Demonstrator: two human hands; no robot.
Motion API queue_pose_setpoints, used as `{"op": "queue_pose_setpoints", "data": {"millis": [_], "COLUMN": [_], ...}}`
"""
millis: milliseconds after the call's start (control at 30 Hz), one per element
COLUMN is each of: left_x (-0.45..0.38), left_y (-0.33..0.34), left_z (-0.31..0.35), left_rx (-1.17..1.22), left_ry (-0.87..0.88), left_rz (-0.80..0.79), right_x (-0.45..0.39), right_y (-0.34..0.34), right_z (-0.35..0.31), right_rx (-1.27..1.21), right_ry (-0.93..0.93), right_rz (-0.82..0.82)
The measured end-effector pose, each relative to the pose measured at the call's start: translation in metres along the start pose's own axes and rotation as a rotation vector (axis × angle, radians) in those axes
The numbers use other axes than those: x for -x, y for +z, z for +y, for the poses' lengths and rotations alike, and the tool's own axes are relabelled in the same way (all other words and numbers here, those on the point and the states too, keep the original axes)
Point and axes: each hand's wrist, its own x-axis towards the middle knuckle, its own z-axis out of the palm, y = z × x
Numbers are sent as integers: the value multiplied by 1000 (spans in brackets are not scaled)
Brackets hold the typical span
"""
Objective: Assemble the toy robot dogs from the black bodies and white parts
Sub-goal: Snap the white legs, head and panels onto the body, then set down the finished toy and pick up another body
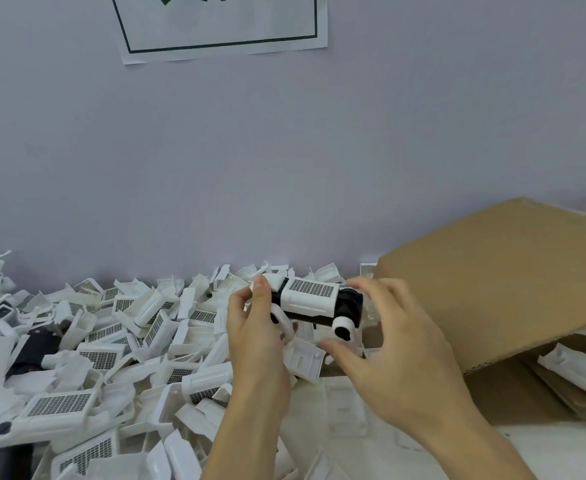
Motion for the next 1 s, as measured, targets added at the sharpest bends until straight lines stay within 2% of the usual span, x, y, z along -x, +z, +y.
{"op": "queue_pose_setpoints", "data": {"millis": [67, 167, 300, 400, 500, 567, 667, 800, 900, 1000], "left_x": [0, 2, 4, 4, 4, 4, 1, -1, -1, 0], "left_y": [-1, -3, -6, -8, -9, -9, -10, -14, -14, -14], "left_z": [3, 8, 19, 27, 34, 36, 36, 34, 34, 35], "left_rx": [-32, -175, -418, -505, -494, -434, -377, -358, -370, -372], "left_ry": [-12, 24, 110, 141, 173, 165, 175, 162, 162, 167], "left_rz": [-28, -40, -75, -150, -227, -262, -250, -241, -244, -249], "right_x": [2, 6, 12, 19, 19, 14, -3, -35, -67, -96], "right_y": [2, 8, 17, 18, 14, 7, -11, -52, -100, -149], "right_z": [0, 1, 5, 9, 10, 10, 7, 12, 22, 36], "right_rx": [70, 66, -64, -215, -343, -585, -942, -1298, -1395, -1433], "right_ry": [-14, 59, 122, 150, 331, 523, 721, 753, 725, 735], "right_rz": [-25, -51, -191, -248, -266, -249, -120, 210, 463, 605]}}
